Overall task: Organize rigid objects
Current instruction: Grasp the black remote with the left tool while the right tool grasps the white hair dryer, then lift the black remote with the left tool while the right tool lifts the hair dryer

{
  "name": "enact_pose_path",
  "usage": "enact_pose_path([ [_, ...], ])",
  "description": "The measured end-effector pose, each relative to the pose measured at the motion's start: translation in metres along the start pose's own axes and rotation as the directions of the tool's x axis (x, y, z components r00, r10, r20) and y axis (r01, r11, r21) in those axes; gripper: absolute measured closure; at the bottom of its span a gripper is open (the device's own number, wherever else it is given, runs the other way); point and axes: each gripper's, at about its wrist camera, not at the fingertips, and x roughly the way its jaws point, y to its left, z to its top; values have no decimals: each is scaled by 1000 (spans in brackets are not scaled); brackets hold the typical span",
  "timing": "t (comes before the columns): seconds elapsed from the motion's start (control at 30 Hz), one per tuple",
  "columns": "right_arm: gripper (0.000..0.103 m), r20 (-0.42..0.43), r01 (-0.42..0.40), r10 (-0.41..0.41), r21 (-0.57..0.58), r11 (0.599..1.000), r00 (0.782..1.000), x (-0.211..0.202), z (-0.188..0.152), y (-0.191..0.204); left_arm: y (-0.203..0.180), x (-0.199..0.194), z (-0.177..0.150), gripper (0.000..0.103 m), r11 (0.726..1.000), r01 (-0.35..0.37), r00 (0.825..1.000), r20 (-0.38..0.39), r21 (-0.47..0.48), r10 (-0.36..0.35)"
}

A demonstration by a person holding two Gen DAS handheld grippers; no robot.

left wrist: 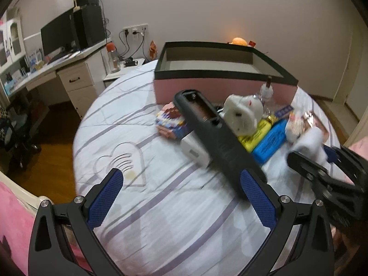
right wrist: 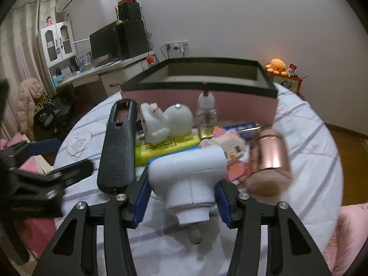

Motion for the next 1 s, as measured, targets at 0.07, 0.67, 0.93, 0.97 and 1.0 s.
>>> enact_pose_path([
  [0.07,53,22,-6,6,1,1000,1000,-12,2,-4,-8,5,5,0,1000,3,1000,3,-10,-3],
  [0.67,55,30,-75,74,53,996,997,-15,1,-36,-7,34,-2,0,993,-119,989,-92,0,118],
  [0.93,56,19,-92,91,59,994,996,-11,-1,-29,6,34,2,8,997,-71,996,-64,-32,69],
  [0.97,56,20,-91,89,61,994,996,-12,-1,-29,6,37,3,20,998,-45,997,-69,-35,42],
  [1.0,56,23,-88,87,59,994,996,-13,0,-29,7,42,4,29,999,-7,997,-80,-45,3],
])
